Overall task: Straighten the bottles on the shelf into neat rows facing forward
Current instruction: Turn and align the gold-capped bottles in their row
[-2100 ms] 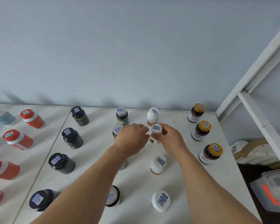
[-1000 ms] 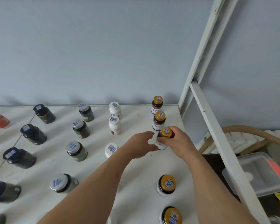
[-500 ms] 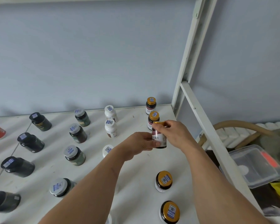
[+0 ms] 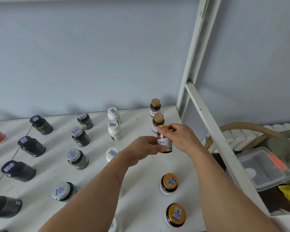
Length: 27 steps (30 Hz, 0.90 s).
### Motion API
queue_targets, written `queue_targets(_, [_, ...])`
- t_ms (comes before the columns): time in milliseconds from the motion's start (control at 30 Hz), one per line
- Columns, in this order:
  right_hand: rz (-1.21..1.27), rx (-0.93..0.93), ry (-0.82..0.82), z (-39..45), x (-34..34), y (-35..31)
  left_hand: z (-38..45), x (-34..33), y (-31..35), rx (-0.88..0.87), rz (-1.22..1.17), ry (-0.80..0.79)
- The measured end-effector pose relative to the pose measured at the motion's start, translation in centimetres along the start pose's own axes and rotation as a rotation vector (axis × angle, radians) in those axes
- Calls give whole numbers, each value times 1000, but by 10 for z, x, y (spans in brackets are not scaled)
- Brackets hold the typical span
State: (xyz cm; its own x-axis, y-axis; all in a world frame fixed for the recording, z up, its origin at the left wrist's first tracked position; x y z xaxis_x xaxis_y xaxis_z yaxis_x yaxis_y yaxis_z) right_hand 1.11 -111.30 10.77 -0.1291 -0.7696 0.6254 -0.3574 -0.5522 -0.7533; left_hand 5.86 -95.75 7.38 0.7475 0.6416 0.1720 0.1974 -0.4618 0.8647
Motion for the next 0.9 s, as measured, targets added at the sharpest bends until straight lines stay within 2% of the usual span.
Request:
queue_targets(233, [139,-23,-55,-14,-17,25,-6,10,7,-85,515,164])
queue_targets(367, [202,-26,-112,-22,-30,39,-9,12,6,-124,681,241])
queue_targets(700, [183,-35,-123,-30,-37,44,-3,10,3,-129,684,312])
queue_targets(800, [268,-28,-47,-22,-27,29,0,18,3,-137,625,333])
queue_targets(900, [243,-19,47,0,-15,9,8,27,5,-132,587,343])
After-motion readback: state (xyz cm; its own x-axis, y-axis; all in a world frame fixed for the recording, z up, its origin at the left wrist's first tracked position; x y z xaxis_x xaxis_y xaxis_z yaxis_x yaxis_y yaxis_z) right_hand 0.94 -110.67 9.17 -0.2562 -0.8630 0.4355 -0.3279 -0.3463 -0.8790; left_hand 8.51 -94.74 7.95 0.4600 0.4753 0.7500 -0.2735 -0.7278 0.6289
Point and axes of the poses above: each hand's wrist, its own z-axis towards the middle knuckle, its own x-axis out of the back of the hand, y = z × x, the point moved 3 cm from there along z, towards the middle knuckle, and after that the axes turned 1 degree about -x, right-handed, at the moved point
